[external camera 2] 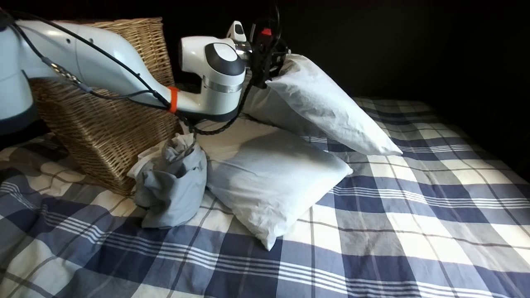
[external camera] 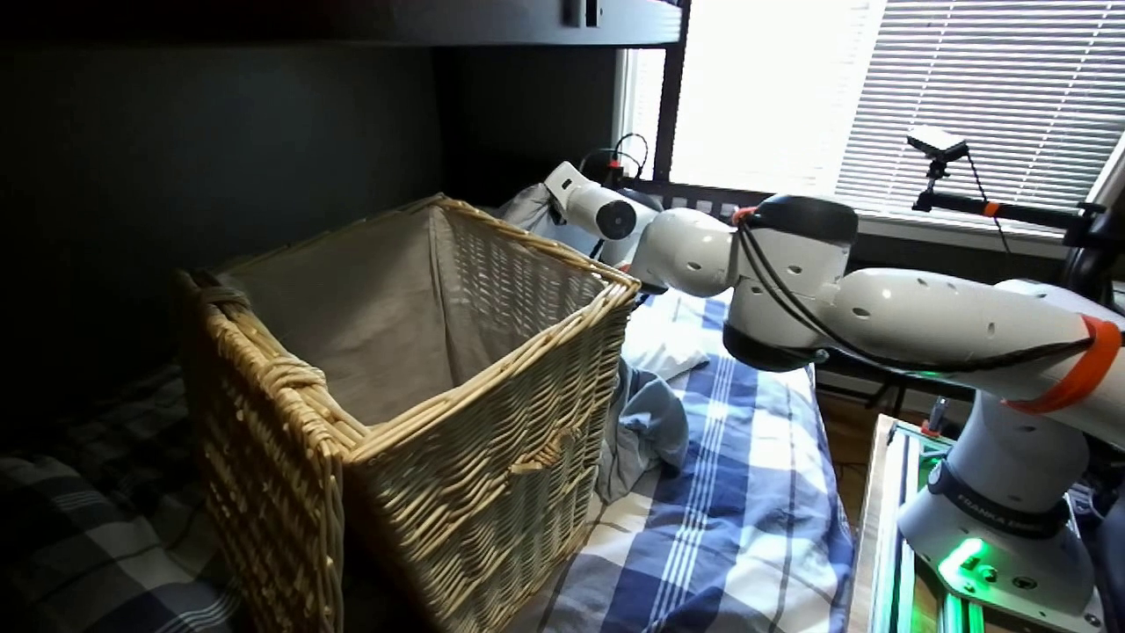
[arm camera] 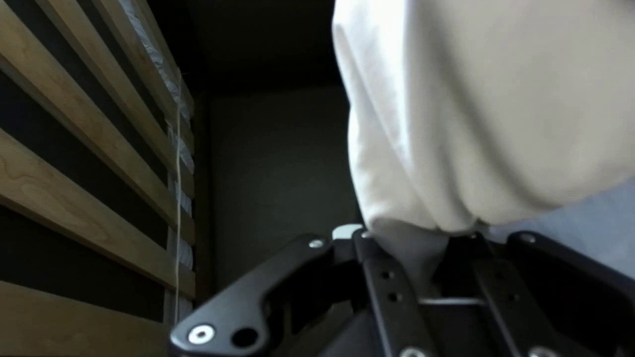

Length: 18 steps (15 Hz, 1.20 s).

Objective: Pick up a pillow and move it to the right

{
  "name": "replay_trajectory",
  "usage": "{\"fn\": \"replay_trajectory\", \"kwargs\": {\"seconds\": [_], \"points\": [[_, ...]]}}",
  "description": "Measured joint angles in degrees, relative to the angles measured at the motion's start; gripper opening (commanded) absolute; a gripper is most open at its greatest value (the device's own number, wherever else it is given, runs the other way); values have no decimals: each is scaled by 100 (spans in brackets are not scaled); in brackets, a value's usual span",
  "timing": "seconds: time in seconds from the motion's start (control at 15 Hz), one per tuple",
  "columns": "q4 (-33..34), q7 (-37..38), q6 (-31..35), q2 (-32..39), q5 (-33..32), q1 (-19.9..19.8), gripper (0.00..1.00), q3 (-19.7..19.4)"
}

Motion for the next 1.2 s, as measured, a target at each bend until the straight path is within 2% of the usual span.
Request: {"fn": "replay_trajectory", "kwargs": {"seconds": [0.27,0.53,0.67,0.8,0.93,1.2], "points": [[1224,293,-1,999,830,-928,5,-747],[2427,-66,-93,936,1693,-2013,5,-1331],[2937,74,-123,834,1865,-2476,5,-1393],[3091,137,-623,826,2283,-2713,5,-1659],[3028,687,-885,821,2199,-2873,5,-1974],[2930,2215,-946,811,1483,-3318,5,-2831]]}}
